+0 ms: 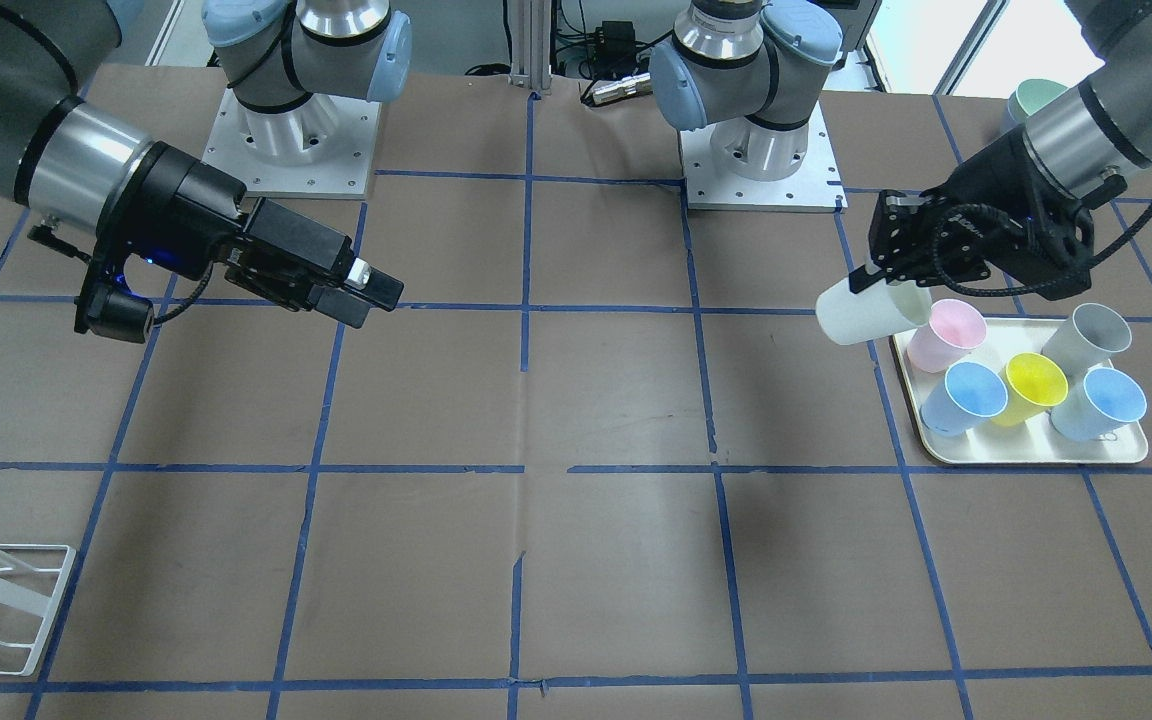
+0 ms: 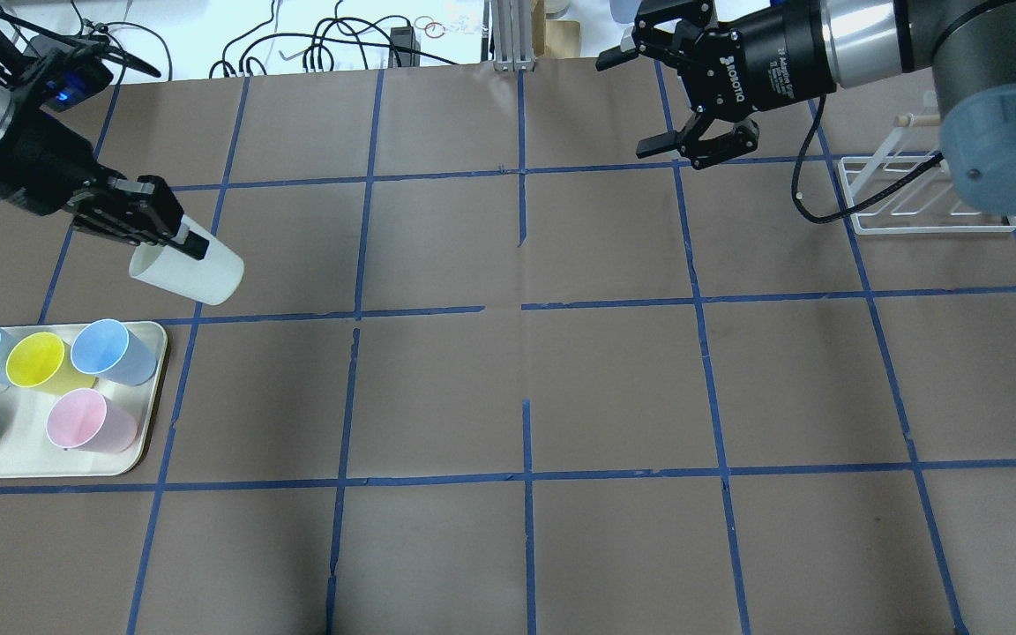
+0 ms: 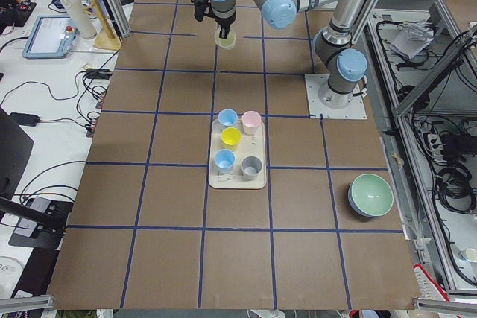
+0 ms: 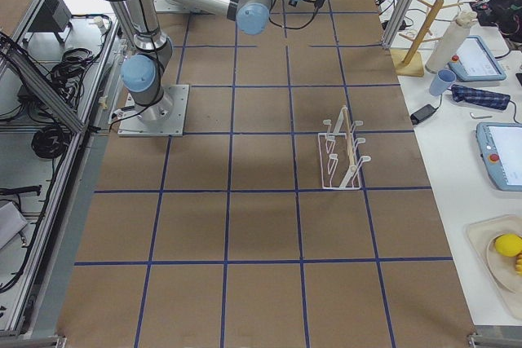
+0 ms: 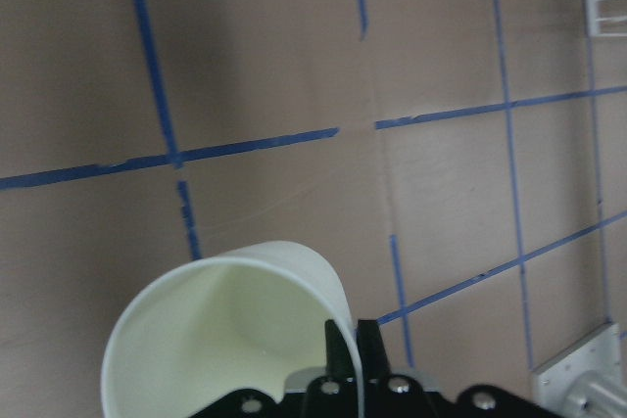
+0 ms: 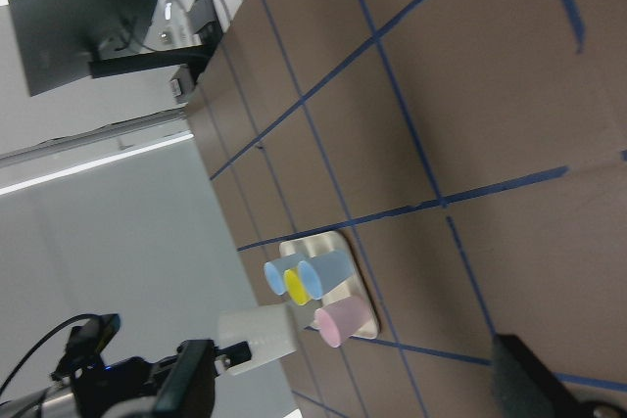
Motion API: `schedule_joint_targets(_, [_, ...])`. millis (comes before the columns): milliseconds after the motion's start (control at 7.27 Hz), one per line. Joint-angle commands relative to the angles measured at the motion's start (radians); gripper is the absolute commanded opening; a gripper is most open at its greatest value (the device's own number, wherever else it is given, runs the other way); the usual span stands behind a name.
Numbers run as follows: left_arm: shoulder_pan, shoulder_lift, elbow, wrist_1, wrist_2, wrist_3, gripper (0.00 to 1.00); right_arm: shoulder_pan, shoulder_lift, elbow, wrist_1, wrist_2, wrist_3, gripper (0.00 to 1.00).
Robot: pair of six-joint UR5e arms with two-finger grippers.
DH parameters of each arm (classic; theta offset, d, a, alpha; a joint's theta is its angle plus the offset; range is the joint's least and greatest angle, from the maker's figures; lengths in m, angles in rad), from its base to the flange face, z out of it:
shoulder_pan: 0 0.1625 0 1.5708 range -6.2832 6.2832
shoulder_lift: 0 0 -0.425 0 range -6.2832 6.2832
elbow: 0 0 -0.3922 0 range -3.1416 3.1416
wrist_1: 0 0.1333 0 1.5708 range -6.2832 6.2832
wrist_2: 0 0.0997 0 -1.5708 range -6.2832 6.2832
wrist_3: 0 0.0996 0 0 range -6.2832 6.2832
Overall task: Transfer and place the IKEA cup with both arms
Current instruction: 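Open the right gripper and withdraw it while the left carries the cup toward the tray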
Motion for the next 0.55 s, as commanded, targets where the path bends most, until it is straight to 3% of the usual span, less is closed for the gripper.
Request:
schedule_joint_targets(0, [0.140,-0.006,-0.018,0.014,0.168,0.361,0.00,0.010,-0.079,0.000,0.087,-0.354,0.029,1.00])
schedule_joint_targets(412, [0.295,-0.017,-0.028,0.057,0.337,0.678,0.00,0.055,-0.194,-0.013,0.219,-0.728,0.015,1.00])
